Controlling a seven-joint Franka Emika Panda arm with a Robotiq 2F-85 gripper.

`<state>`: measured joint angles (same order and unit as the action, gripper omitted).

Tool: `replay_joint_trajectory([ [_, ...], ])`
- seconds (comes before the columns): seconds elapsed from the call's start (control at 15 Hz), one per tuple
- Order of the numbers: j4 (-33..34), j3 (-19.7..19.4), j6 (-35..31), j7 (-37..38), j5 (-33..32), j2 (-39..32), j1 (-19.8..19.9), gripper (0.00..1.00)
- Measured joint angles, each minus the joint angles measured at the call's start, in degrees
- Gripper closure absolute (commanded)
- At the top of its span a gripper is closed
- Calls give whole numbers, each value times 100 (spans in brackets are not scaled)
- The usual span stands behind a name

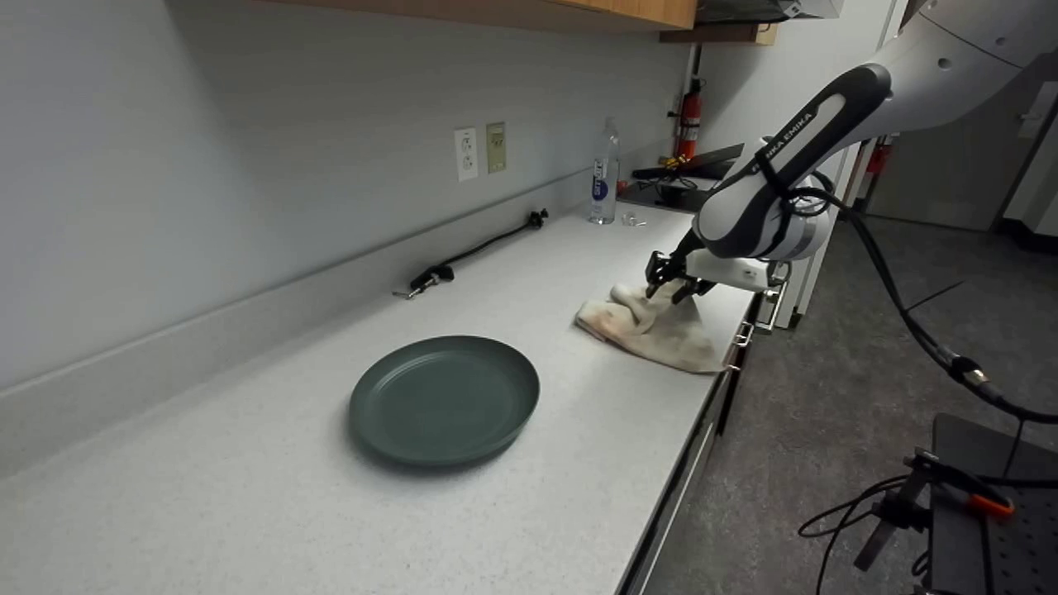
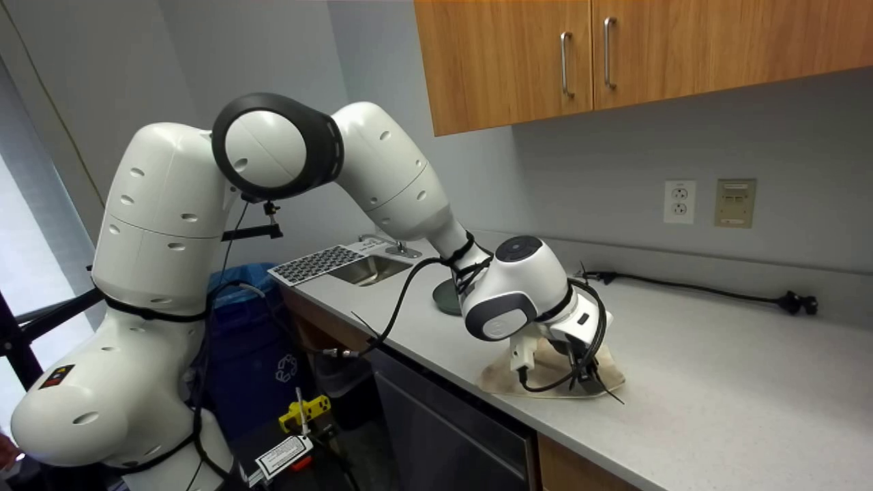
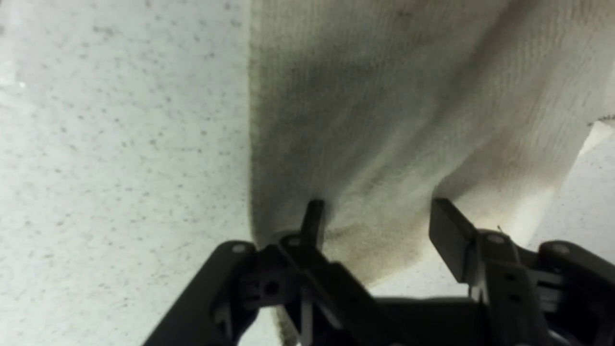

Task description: Spread the towel out on the counter

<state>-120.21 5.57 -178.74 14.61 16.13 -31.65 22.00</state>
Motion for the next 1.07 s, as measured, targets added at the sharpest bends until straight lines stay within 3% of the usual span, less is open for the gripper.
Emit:
replay_joint_trajectory([
  [0.13,3,-3,0,0,0,2,-15,22],
  [1.0,3,-7,0,0,0,2,-21,22],
  [1.07,3,-7,0,0,0,2,-21,5],
])
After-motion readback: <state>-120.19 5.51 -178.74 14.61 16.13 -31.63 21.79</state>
